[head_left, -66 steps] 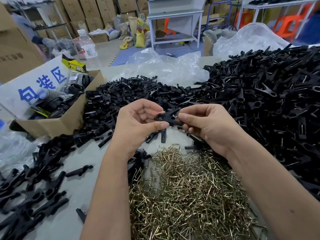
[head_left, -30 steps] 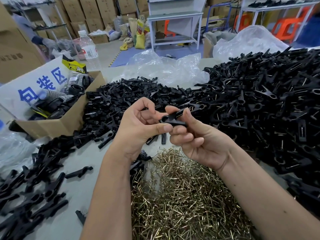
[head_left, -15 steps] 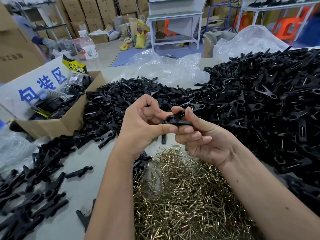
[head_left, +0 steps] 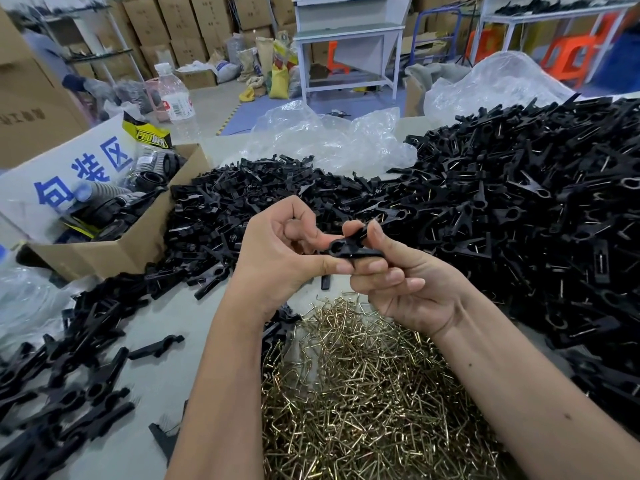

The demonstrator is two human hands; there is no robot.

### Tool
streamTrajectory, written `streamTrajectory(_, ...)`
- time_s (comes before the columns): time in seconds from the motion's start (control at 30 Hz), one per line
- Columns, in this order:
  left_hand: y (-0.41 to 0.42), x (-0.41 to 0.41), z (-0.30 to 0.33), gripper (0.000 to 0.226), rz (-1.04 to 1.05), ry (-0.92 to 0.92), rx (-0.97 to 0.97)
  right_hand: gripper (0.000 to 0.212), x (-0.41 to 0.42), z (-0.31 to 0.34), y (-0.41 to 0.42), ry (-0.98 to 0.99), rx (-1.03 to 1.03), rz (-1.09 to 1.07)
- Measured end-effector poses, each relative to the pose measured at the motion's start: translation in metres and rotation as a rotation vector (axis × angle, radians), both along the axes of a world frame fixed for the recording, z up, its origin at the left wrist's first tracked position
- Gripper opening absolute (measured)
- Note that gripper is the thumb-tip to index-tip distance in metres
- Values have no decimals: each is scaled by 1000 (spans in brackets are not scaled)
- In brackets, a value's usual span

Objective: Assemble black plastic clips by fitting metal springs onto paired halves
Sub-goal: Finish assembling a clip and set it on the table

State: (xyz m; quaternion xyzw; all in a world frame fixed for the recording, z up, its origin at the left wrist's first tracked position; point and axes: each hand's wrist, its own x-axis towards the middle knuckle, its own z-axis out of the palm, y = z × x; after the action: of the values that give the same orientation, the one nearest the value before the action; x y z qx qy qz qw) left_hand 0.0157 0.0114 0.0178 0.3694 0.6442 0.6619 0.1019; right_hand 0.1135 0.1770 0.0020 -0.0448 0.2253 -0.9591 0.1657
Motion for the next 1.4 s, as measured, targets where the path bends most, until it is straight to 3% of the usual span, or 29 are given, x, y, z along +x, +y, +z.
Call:
streamTrajectory(0.83,4,-2,-9,54,69,75,-48,45,0,-2,1,-47,102,-104)
streamTrajectory(0.93,4,-3,-11,53,82,64,-30,28,-1,-4,1,-60,147,-142)
streamTrajectory(1.03,3,-7,-12,51,119,72,-120,24,0,-1,4,-33,309,-213)
streamTrajectory(1.2,3,-14,-23,38,402,239,-571,28,-4,3,16,-26,750,-639)
streamTrajectory(1.4,6,-17,-28,44,377,294,-836,69,-6,1,22,-20,1378,-967)
